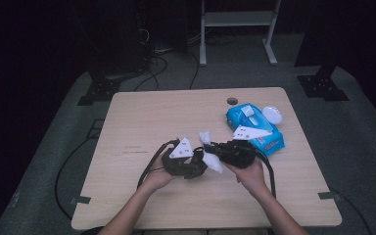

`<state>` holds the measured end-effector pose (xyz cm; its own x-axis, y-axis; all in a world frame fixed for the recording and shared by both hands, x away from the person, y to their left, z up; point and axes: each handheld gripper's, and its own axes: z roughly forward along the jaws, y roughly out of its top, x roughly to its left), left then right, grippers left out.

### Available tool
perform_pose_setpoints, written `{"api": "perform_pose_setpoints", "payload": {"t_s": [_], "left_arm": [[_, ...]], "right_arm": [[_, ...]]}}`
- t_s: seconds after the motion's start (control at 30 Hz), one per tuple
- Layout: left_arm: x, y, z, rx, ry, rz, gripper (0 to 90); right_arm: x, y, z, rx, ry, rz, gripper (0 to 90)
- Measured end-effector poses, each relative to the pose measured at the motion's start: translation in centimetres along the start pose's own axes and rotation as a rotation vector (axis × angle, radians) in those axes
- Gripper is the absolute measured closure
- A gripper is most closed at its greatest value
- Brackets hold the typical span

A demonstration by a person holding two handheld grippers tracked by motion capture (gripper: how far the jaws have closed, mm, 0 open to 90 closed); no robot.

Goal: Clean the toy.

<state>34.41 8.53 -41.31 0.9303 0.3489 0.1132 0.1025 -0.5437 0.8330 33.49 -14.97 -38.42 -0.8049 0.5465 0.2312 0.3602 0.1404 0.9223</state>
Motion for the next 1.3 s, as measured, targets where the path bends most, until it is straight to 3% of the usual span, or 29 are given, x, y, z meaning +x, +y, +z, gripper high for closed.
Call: {"api": "perform_pose_setpoints", "payload": {"t_s": [0.17,0.27,0.37,0.6,0.83,1.07,1.3], "left_arm": [[0.1,0.0,0.0,0.002,0.009,-0.004,57.0],[0.0,0.2,0.2,-0.001,0.006,-0.005,57.0],[0.0,0.4,0.3,-0.018,0.001,-0.007,56.9],[-0.3,0.7,0.6,-0.043,-0.011,-0.014,57.0],[-0.1,0.1,0.1,-0.054,-0.011,-0.036,56.8],[0.1,-0.9,-0.9,-0.044,-0.005,-0.056,56.8],[0.4,-2.0,-2.1,-0.013,-0.024,-0.067,56.7]], "right_arm": [[-2.7,-2.3,-0.4,0.045,-0.051,0.088,83.1],[-3.2,-3.0,-0.1,0.060,-0.024,0.129,83.2],[-3.1,-2.5,-0.4,0.033,-0.010,0.142,83.2],[-2.4,-1.5,-1.1,-0.006,0.021,0.143,83.3],[-1.7,-1.2,-0.4,-0.013,0.055,0.134,83.3],[-1.7,-2.2,1.1,0.022,0.076,0.144,83.2],[-1.0,-2.6,2.4,0.065,0.073,0.111,83.2]]}}
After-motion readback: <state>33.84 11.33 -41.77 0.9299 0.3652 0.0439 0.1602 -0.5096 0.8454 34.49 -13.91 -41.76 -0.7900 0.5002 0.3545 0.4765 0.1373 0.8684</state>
